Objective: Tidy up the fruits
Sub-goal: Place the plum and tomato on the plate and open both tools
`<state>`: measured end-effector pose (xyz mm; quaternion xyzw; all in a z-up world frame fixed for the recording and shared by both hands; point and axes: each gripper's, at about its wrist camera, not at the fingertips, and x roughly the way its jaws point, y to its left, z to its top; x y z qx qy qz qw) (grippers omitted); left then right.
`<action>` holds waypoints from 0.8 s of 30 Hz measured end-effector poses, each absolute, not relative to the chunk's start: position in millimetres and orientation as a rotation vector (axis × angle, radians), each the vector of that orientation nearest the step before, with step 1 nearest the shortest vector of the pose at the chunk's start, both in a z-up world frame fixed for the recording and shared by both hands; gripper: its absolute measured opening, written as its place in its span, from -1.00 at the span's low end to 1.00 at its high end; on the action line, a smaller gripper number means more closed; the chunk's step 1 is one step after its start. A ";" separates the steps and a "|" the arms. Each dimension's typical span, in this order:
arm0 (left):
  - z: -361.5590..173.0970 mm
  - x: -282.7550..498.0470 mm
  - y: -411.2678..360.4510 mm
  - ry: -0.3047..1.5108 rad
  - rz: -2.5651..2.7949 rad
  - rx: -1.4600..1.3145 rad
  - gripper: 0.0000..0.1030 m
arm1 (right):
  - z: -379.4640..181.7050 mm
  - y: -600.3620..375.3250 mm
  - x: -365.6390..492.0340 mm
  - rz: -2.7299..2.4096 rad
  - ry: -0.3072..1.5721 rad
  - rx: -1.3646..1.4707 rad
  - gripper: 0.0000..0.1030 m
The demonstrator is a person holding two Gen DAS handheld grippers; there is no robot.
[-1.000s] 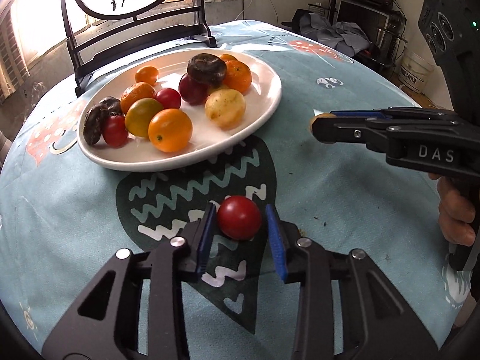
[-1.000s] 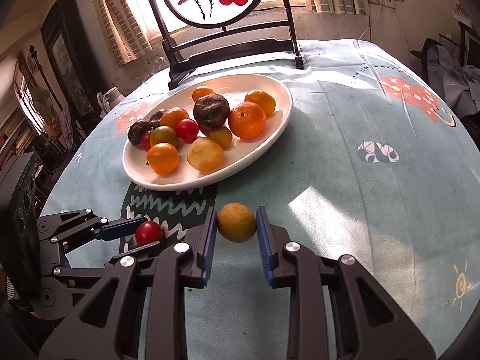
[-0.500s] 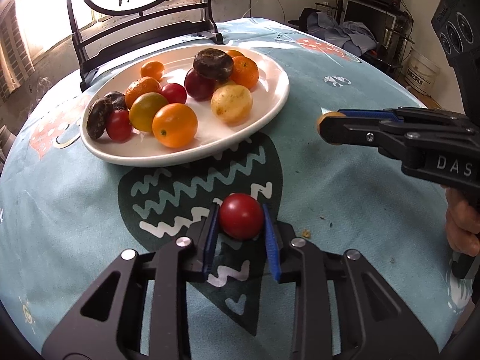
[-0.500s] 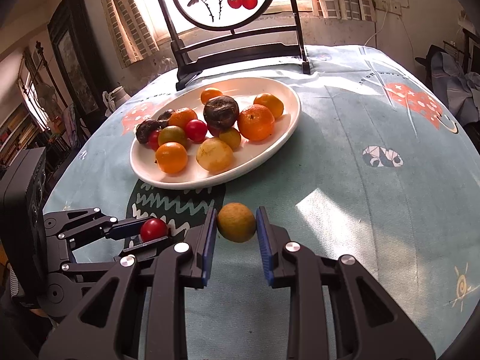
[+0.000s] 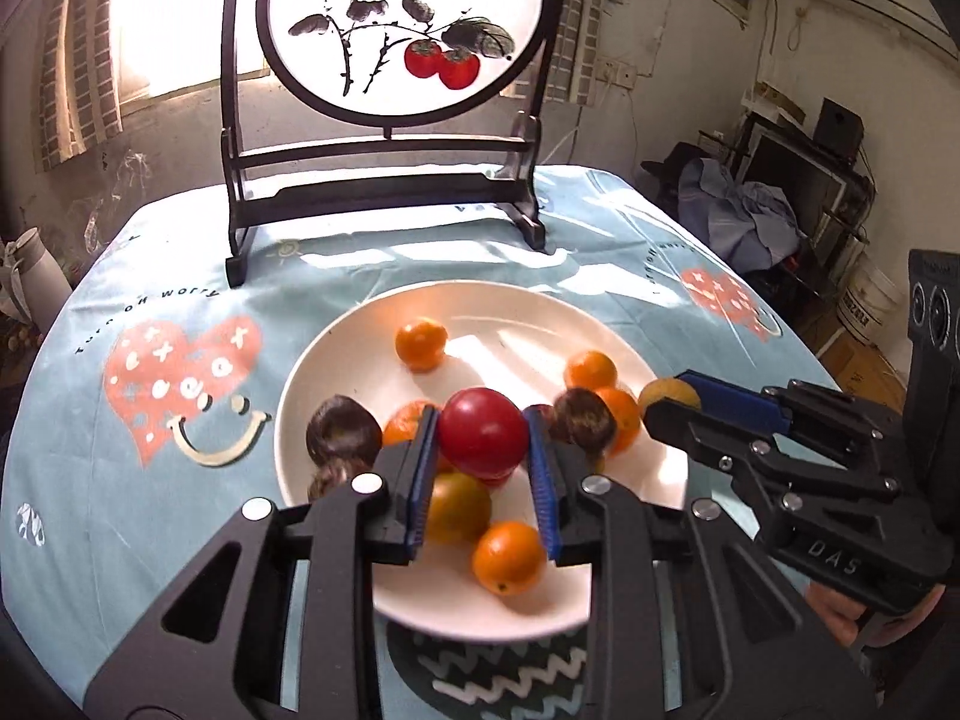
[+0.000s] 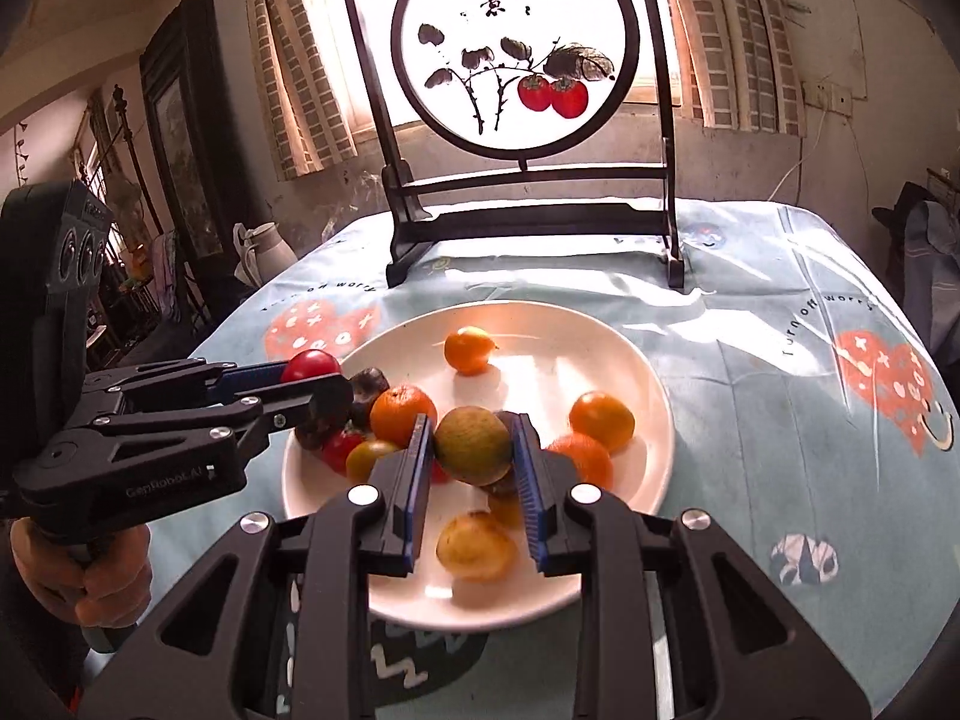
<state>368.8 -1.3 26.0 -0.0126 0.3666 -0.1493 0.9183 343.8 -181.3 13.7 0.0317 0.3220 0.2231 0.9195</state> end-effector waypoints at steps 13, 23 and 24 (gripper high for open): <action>-4.8 452.1 4.2 0.835 -0.198 -0.018 0.10 | -14.2 -154.5 420.5 0.495 0.748 0.005 -0.20; 37.3 357.6 32.1 0.708 -0.092 -0.057 0.92 | 20.2 -180.1 328.9 0.514 0.659 0.035 0.48; 39.9 344.9 33.2 0.701 -0.090 -0.053 0.92 | 22.4 -181.5 315.4 0.513 0.649 0.020 0.77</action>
